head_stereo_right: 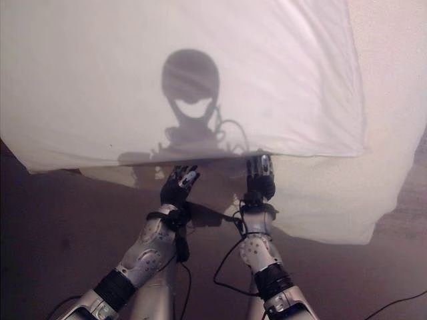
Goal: Make the bed
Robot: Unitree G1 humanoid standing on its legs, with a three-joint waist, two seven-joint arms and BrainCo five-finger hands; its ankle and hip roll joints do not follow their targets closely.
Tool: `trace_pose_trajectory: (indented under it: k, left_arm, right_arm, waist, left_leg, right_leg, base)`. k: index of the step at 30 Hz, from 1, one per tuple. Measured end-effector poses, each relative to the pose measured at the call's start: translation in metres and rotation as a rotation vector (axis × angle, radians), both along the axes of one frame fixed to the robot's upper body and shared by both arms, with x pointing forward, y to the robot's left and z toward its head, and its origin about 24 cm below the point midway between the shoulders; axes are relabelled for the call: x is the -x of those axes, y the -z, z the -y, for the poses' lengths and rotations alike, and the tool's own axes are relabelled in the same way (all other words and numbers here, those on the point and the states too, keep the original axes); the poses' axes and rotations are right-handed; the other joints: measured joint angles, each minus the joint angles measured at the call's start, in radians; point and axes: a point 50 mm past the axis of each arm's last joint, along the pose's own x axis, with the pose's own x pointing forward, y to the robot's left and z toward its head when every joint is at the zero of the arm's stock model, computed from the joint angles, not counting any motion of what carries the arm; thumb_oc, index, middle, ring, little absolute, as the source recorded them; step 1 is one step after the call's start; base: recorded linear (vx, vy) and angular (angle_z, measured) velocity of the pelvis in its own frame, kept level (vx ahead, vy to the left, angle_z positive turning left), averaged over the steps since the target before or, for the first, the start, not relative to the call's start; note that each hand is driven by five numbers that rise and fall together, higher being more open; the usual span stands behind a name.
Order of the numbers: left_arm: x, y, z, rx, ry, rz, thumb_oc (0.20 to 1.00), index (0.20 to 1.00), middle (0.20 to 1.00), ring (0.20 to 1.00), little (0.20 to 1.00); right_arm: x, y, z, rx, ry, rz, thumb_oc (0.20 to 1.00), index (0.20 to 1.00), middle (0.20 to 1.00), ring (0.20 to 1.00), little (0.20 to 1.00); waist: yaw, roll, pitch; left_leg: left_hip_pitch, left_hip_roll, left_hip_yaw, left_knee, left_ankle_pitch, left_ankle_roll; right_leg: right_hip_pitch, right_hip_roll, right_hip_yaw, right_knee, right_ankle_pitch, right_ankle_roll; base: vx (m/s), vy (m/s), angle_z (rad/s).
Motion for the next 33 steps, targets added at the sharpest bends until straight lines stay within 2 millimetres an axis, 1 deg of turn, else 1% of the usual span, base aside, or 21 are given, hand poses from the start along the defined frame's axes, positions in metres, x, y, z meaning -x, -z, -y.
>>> trace_pose_trajectory:
  k: [5, 8, 14, 22, 26, 27, 29, 30, 31, 33]
  left_arm:
    - [0.0, 0.0, -0.002, -0.012, 0.0, 0.002, 1.0, 1.0, 1.0, 1.0, 1.0]
    - [0.0, 0.0, -0.002, -0.01, -0.001, 0.007, 1.0, 1.0, 1.0, 1.0, 1.0]
    - [0.0, -0.001, -0.004, -0.02, 0.007, 0.016, 1.0, 1.0, 1.0, 1.0, 1.0]
    - [0.0, -0.002, -0.007, -0.035, 0.014, 0.028, 1.0, 1.0, 1.0, 1.0, 1.0]
    - [0.0, -0.002, -0.009, -0.04, 0.013, 0.029, 1.0, 1.0, 1.0, 1.0, 1.0]
    - [0.0, -0.002, -0.008, -0.038, 0.017, 0.031, 1.0, 1.0, 1.0, 1.0, 1.0]
    - [0.0, -0.002, -0.008, -0.038, 0.02, 0.032, 1.0, 1.0, 1.0, 1.0, 1.0]
    - [0.0, -0.002, -0.009, -0.044, 0.021, 0.034, 1.0, 1.0, 1.0, 1.0, 1.0]
    - [0.0, -0.003, -0.009, -0.044, 0.025, 0.038, 1.0, 1.0, 1.0, 1.0, 1.0]
    - [0.002, -0.006, -0.009, -0.041, 0.03, 0.049, 1.0, 1.0, 1.0, 1.0, 1.0]
  right_arm:
    - [0.002, -0.004, 0.002, -0.029, 0.018, 0.024, 1.0, 1.0, 1.0, 1.0, 1.0]
    - [0.007, -0.01, 0.003, -0.043, 0.014, 0.081, 1.0, 1.0, 1.0, 1.0, 1.0]
    - [0.011, -0.018, 0.006, -0.07, 0.017, 0.163, 1.0, 1.0, 1.0, 1.0, 1.0]
    - [0.011, -0.018, 0.007, -0.065, 0.019, 0.171, 1.0, 1.0, 1.0, 1.0, 1.0]
    - [0.005, -0.017, 0.011, -0.037, 0.032, 0.144, 1.0, 1.0, 1.0, 1.0, 1.0]
    - [0.0, -0.016, 0.016, 0.012, 0.039, 0.122, 1.0, 1.0, 1.0, 1.0, 1.0]
    - [-0.002, -0.017, 0.021, 0.028, 0.054, 0.115, 1.0, 1.0, 1.0, 1.0, 1.0]
    - [-0.006, -0.019, 0.026, 0.091, 0.066, 0.101, 1.0, 1.0, 1.0, 1.0, 1.0]
    - [-0.008, -0.02, 0.028, 0.104, 0.071, 0.092, 1.0, 1.0, 1.0, 1.0, 1.0]
    - [-0.015, -0.021, 0.032, 0.137, 0.089, 0.066, 1.0, 1.0, 1.0, 1.0, 1.0]
  waist:
    - [0.0, 0.0, 0.0]
    - [-0.004, 0.0, 0.0]
    - [-0.007, 0.001, 0.0]
    - [-0.012, 0.0, 0.0]
    - [-0.016, 0.0, 0.0]
    - [-0.016, 0.0, 0.0]
    - [-0.014, 0.0, 0.0]
    - [-0.007, 0.0, 0.0]
    - [-0.01, 0.0, 0.0]
    - [-0.002, 0.0, 0.0]
  left_leg:
    - [0.0, 0.0, 0.006, -0.001, 0.0, 0.0]
    - [0.0, 0.001, 0.014, -0.002, 0.0, 0.0]
    - [0.0, 0.001, 0.016, -0.002, 0.0, 0.0]
    - [0.0, 0.001, 0.016, -0.002, 0.0, 0.0]
    - [0.0, 0.001, 0.016, -0.001, 0.0, 0.0]
    - [-0.001, 0.001, 0.015, 0.0, 0.0, 0.0]
    - [-0.001, 0.002, 0.015, 0.0, 0.0, 0.0]
    - [-0.001, 0.002, 0.015, 0.001, 0.0, 0.0]
    - [-0.002, 0.002, 0.015, 0.001, 0.0, 0.001]
    - [-0.002, 0.003, 0.014, 0.001, 0.0, 0.001]
  right_leg:
    - [-0.007, 0.0, 0.007, -0.002, 0.0, 0.0]
    - [-0.016, 0.0, 0.016, 0.0, 0.0, -0.001]
    - [-0.017, 0.0, 0.018, 0.001, 0.0, -0.001]
    - [-0.018, 0.0, 0.019, 0.001, 0.001, -0.001]
    - [-0.017, 0.001, 0.019, 0.005, 0.002, -0.002]
    - [-0.017, 0.001, 0.019, 0.006, 0.002, -0.003]
    - [-0.017, 0.001, 0.018, 0.006, 0.002, -0.003]
    - [-0.017, 0.001, 0.018, 0.006, 0.002, -0.003]
    - [-0.017, 0.001, 0.018, 0.006, 0.002, -0.003]
    - [-0.017, 0.002, 0.018, 0.006, 0.002, -0.003]
  base:
    - [0.0, 0.002, -0.02]
    - [0.0, 0.0, -0.05]
    - [0.0, 0.0, 0.0]
    - [0.0, 0.0, 0.0]
    - [0.0, -0.008, 0.0]
    - [0.0, 0.0, 0.0]
    - [0.0, 0.0, 0.0]
    - [0.0, 0.0, 0.0]
    - [0.0, 0.0, 0.0]
    - [0.0, -0.018, 0.0]
